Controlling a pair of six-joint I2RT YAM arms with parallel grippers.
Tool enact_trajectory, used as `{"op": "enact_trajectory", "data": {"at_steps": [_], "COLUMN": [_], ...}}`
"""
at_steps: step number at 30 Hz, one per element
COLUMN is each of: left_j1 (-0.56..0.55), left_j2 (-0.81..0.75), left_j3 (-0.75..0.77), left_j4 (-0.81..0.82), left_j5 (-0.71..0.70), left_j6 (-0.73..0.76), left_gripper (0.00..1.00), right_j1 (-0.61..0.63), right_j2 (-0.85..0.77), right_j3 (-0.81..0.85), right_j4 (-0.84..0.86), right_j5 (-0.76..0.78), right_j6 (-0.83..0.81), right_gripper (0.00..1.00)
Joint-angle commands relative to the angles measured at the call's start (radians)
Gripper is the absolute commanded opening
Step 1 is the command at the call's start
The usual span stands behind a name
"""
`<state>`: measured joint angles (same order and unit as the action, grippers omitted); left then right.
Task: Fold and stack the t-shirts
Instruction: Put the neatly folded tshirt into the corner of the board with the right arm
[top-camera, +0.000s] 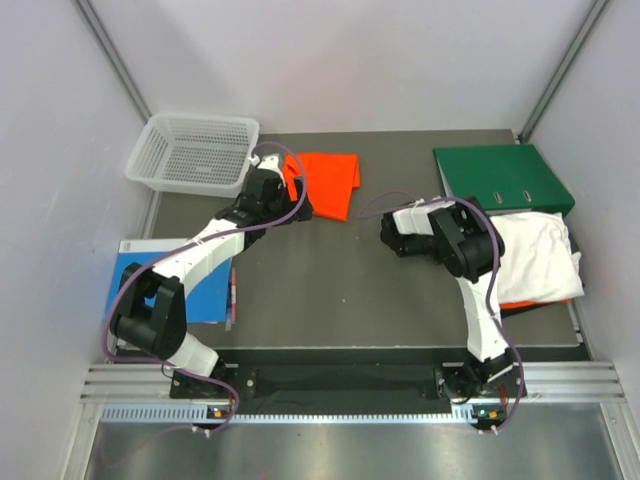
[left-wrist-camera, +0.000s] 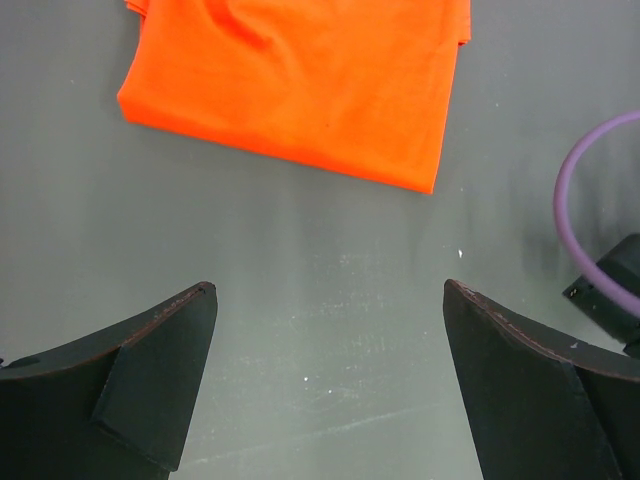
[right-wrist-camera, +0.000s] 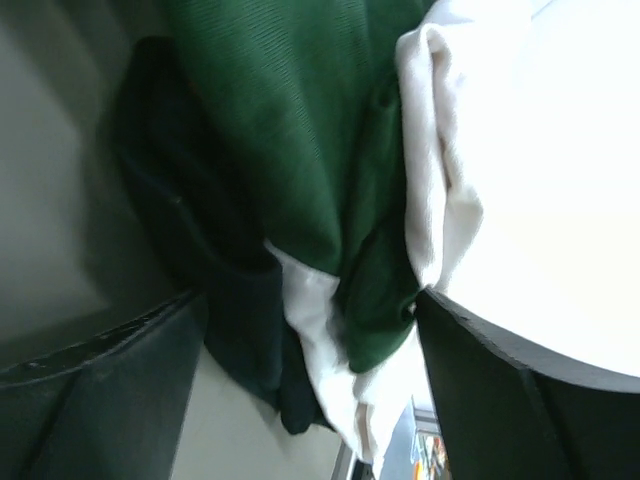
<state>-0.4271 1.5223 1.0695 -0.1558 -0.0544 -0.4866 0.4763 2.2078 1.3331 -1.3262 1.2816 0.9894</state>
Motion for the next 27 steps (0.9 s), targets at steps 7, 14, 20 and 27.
{"op": "enact_trajectory", "data": {"at_steps": [7,14,20,27], "left_j1": [0.001,0.001,0.002,0.001], "left_j2": [-0.047,-0.051,-0.071,-0.099], "left_j3": [-0.017,-0.025,-0.005,0.038], "left_j4": [0.039,0.019,-0.014,-0.063], "left_j5": [0.001,-0.019,-0.054,-0.1], "left_j6": [-0.012,-0.007,0.006,0.031], "left_gripper": [0.99,0.99,0.99,0.99], "right_j1": [-0.03,0.054,0.198,0.343], "right_j2": [-0.007,-0.014,-0.071,-0.083], "right_j3": [0.008,0.049,0.106,0.248], "right_j4": [-0.102,-0.099,0.106,0.275], "right_j5": [0.067,0.03,-0.152,-0.367], "right_j6": [0.003,-0.06,-0.299,-0.463], "right_gripper": [0.0,0.0,0.0,0.0]}}
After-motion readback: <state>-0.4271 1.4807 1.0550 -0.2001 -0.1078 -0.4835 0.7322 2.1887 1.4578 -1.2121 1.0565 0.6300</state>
